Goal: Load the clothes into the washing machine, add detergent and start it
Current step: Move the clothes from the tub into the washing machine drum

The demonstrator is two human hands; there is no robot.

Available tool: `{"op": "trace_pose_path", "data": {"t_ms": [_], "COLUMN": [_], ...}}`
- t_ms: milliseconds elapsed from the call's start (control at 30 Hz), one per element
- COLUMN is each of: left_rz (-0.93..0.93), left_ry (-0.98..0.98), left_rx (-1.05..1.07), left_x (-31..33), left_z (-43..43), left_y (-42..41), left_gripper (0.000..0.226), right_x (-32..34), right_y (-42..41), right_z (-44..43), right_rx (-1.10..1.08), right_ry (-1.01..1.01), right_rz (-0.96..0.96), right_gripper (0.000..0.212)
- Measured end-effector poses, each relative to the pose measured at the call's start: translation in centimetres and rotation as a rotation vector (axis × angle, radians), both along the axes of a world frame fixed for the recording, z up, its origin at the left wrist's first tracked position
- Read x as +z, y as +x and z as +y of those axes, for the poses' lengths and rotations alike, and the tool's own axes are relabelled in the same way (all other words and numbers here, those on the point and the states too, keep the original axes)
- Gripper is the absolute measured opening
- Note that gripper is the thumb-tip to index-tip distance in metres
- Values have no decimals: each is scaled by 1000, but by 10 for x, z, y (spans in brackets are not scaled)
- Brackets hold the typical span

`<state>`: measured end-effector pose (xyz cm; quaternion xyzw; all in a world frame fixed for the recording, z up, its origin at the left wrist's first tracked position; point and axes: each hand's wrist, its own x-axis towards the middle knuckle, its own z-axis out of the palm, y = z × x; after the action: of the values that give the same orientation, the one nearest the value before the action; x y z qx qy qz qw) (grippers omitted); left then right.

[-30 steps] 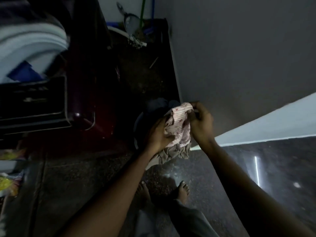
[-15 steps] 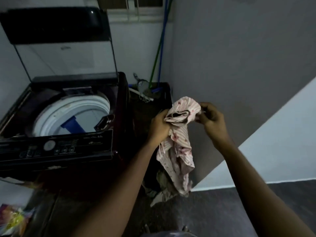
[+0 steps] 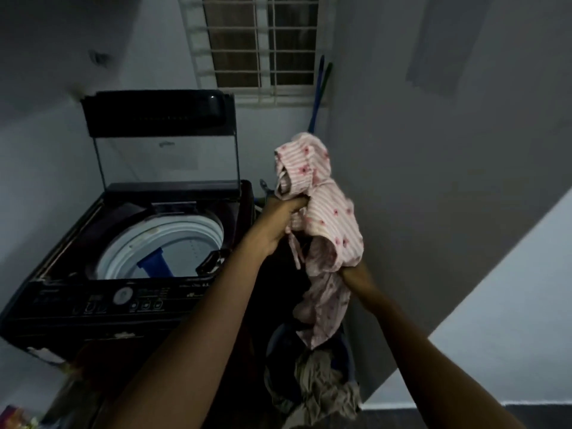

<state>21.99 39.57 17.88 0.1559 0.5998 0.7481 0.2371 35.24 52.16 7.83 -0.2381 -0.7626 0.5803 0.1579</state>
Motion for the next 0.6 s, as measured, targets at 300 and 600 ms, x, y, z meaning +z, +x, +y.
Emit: {"op": "trace_pose_path", "data": {"t_ms": [300,600], "left_rz": [57,276], "left_ry": [-749,-380], "left_rx": [-117,-309], "left_x": [-65,-85], "left_z": [-68,-57], "left_y": [-40,-29], "left_gripper": [84,131], "right_x": [83,143], "right_y": [-44,-108], "right_z": [24,-39], "right_rx": [-137,8], "right_ry": [224,175], "right_rz": [-82,117], "right_gripper": [36,6]}}
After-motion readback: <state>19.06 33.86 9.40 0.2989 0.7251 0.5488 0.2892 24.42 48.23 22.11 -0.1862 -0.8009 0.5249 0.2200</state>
